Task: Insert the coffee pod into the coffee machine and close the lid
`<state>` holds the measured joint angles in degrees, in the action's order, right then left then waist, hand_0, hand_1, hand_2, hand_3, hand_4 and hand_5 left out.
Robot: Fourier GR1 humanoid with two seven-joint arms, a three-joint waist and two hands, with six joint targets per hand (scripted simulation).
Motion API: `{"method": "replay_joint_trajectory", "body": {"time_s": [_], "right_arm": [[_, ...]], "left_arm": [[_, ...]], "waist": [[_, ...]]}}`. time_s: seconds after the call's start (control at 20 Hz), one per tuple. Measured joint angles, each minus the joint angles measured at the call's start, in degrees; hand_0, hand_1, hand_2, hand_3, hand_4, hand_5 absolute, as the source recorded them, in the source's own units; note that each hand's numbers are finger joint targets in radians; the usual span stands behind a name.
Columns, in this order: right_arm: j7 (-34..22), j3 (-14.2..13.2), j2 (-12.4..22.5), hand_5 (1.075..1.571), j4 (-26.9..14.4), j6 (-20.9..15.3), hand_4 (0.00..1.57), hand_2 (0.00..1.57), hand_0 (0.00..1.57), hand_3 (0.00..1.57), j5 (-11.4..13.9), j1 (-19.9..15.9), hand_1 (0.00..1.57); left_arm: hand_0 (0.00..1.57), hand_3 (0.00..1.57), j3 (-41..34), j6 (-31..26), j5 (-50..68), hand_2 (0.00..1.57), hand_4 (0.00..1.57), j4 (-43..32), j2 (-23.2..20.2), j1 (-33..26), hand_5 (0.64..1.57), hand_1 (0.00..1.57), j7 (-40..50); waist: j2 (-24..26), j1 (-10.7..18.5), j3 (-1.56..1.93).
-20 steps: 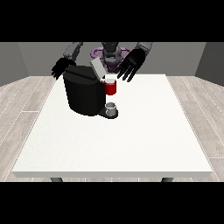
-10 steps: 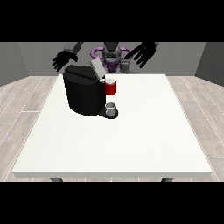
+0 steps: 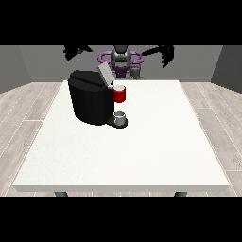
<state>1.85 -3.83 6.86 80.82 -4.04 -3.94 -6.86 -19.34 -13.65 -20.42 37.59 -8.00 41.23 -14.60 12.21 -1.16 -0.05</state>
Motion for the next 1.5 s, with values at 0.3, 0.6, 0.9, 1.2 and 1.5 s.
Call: {"method": "replay_joint_trajectory", "body": {"time_s": [0.3, 0.6, 0.9, 1.2, 1.5], "right_arm": [[-3.0, -1.0, 3.6, 1.571, 1.8, 3.6, 0.00, 0.00, 0.00, 0.00, -1.7, -3.8, 0.00], [-4.2, 1.4, 3.3, 1.571, 1.9, 3.9, 0.24, 0.00, 0.00, 0.00, 0.6, -6.2, 0.00], [-3.2, 1.4, 3.8, 1.571, -0.4, 5.3, 0.00, 0.00, 0.00, 0.00, 1.7, -8.8, 0.00], [-3.5, 0.6, 2.7, 1.571, -3.6, 5.5, 0.00, 0.00, 0.00, 0.00, 1.3, -13.0, 0.00], [-1.1, -2.0, 3.3, 1.571, -9.4, 6.5, 0.00, 0.00, 0.00, 0.00, 0.3, -16.0, 0.00]], "left_arm": [[0.00, 0.00, -0.8, -1.4, 3.8, 0.00, 0.00, 2.6, 2.8, -4.6, 1.571, 0.00, 0.2], [0.00, 0.00, -0.4, -3.7, 7.8, 0.00, 0.03, 7.2, 5.5, -8.5, 1.571, 0.00, 1.4], [0.00, 0.00, 2.3, -4.2, 11.2, 0.00, 0.22, 14.6, 6.9, -13.9, 1.571, 0.00, 2.6], [0.00, 0.00, 4.1, -4.4, 14.4, 0.00, 0.00, 22.5, 6.9, -17.5, 1.571, 0.00, 5.4], [0.00, 0.00, 7.3, -1.9, 17.8, 0.00, 0.00, 29.5, 7.4, -20.5, 1.571, 0.00, 8.1]], "waist": [[1.0, 4.0, 0.03], [0.6, 7.6, 0.04], [-1.4, 9.5, 0.05], [-4.6, 10.4, 0.06], [-8.1, 11.0, 0.06]]}}
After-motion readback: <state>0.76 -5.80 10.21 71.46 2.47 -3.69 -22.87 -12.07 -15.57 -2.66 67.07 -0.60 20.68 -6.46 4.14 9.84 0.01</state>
